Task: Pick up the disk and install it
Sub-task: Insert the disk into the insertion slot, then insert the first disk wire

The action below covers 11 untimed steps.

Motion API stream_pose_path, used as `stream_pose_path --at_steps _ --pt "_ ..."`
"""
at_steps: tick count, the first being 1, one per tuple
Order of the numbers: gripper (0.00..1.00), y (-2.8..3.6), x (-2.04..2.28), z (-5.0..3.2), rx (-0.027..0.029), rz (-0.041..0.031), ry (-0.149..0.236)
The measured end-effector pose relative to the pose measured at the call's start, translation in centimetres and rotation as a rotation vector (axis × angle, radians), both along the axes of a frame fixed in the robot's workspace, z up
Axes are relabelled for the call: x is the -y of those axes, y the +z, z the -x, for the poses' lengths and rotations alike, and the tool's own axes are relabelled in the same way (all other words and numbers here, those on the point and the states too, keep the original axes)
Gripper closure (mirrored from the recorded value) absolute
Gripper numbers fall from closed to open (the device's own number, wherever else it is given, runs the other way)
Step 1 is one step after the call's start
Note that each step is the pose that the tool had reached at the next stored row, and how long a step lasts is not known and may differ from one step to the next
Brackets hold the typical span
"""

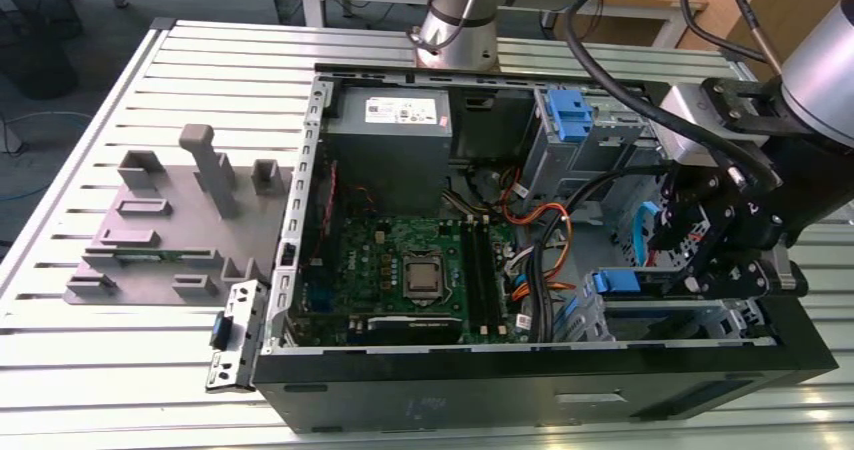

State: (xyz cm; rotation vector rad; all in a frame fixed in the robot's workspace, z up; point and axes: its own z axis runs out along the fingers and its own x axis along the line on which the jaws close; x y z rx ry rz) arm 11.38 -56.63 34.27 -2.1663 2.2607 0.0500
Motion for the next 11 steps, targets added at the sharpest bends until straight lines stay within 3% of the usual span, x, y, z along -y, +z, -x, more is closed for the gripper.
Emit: stream_pose_path --at_steps 11 --pt "0.52 0.12 0.00 0.00 0.0000 0.0002 0.000"
